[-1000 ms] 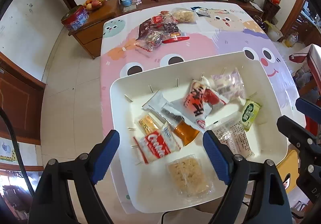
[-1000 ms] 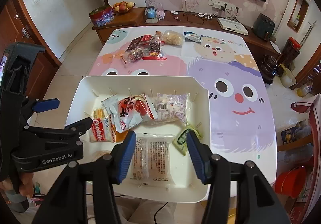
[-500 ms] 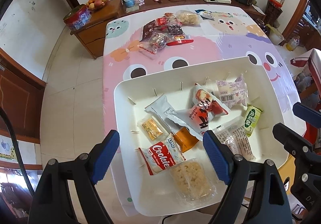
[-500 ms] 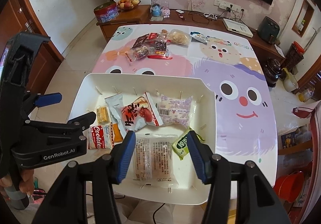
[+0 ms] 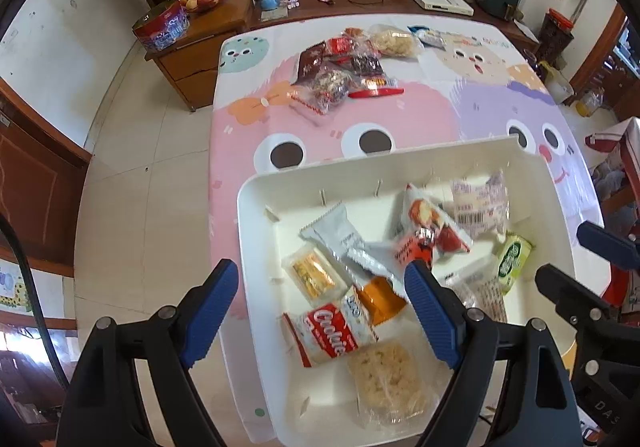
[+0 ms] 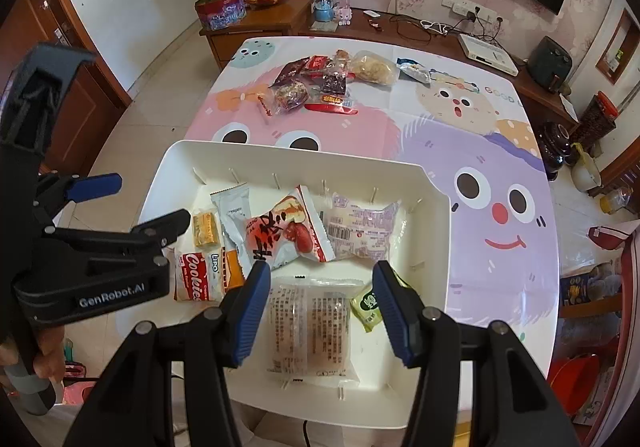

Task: Organize snacks
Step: 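Move both grippers back toward the snack pile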

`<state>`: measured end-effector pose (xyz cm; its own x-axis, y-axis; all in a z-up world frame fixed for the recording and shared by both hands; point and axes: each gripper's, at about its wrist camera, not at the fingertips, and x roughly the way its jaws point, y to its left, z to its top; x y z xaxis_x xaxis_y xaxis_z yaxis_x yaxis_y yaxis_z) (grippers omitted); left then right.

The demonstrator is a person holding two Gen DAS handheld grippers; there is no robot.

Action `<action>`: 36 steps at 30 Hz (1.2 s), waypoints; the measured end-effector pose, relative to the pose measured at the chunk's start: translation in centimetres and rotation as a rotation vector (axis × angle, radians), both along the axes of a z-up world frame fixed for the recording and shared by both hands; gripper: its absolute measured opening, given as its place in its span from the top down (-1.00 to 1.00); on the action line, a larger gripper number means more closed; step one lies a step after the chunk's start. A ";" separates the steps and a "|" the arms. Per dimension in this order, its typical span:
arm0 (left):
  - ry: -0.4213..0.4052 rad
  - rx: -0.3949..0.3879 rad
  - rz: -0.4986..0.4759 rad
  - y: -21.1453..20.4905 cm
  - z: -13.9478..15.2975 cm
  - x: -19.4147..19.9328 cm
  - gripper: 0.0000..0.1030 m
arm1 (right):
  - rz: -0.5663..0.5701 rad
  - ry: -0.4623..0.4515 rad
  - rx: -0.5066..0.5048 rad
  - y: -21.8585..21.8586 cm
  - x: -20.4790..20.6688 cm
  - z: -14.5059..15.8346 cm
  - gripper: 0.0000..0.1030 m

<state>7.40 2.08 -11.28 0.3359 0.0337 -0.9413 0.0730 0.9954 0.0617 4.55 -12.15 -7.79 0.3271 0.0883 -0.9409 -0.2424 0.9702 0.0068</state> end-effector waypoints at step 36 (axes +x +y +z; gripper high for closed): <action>0.098 0.043 -0.229 -1.4 -3.6 25.9 -0.66 | 0.248 -0.059 -0.024 -2.4 33.9 1.8 -0.04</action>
